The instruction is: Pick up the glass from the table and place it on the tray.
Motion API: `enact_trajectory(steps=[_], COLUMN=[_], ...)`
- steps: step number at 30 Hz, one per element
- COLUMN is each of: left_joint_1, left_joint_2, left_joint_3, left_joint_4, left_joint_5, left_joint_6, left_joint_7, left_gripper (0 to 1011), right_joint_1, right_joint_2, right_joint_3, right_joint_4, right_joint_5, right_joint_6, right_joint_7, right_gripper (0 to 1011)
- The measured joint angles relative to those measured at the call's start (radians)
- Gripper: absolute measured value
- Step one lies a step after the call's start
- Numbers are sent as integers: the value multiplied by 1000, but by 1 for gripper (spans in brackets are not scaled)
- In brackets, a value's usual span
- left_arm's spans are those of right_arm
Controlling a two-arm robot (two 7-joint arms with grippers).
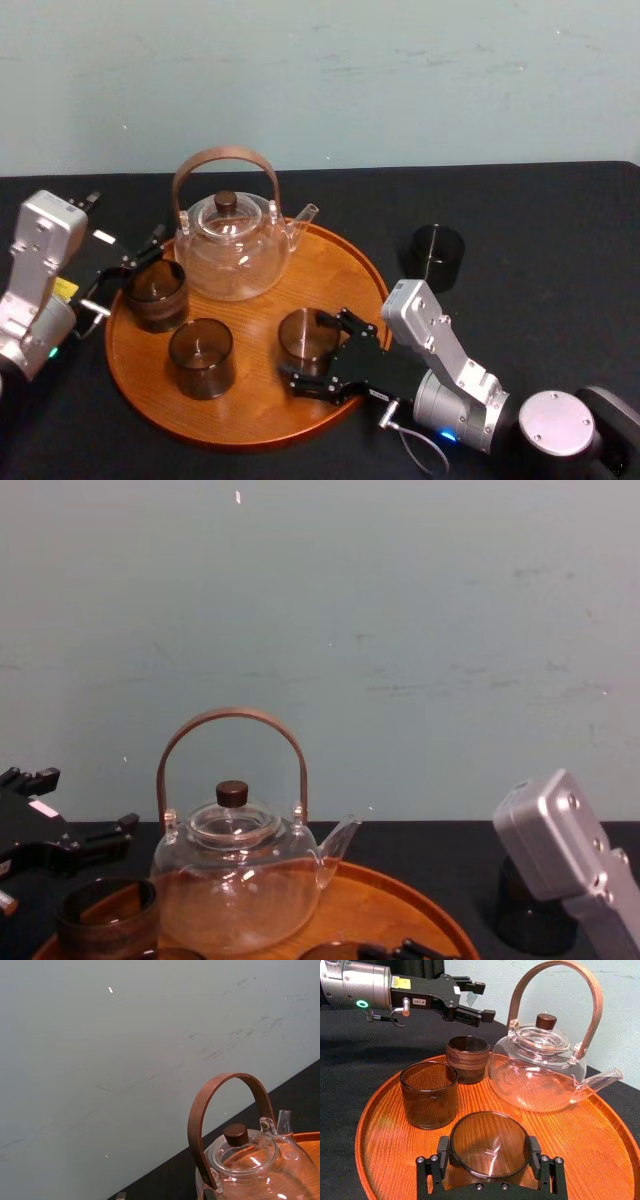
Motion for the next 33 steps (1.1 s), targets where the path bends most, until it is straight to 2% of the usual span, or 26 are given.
enact_trajectory(steps=[4,17,21,33], left_joint_1=[0,0,0,0], left_joint_2=[0,0,0,0], left_joint_3=[0,0,0,0], left_joint_4=[0,0,0,0], left_joint_5=[0,0,0,0], left_joint_6=[0,0,0,0], left_joint_7=[0,0,0,0], left_gripper=[1001,1002,1001,1001], right_joint_1=[0,-1,-4,-48], right_joint_2=[0,1,5,47], right_joint_3=[0,0,7,56], right_joint_4=[-1,-1,-9,-123], right_joint_5=[0,1,4,41], right_joint_6=[0,1,-16,-90], right_joint_7=[0,0,0,-1], right_gripper=[1002,1002,1002,1002])
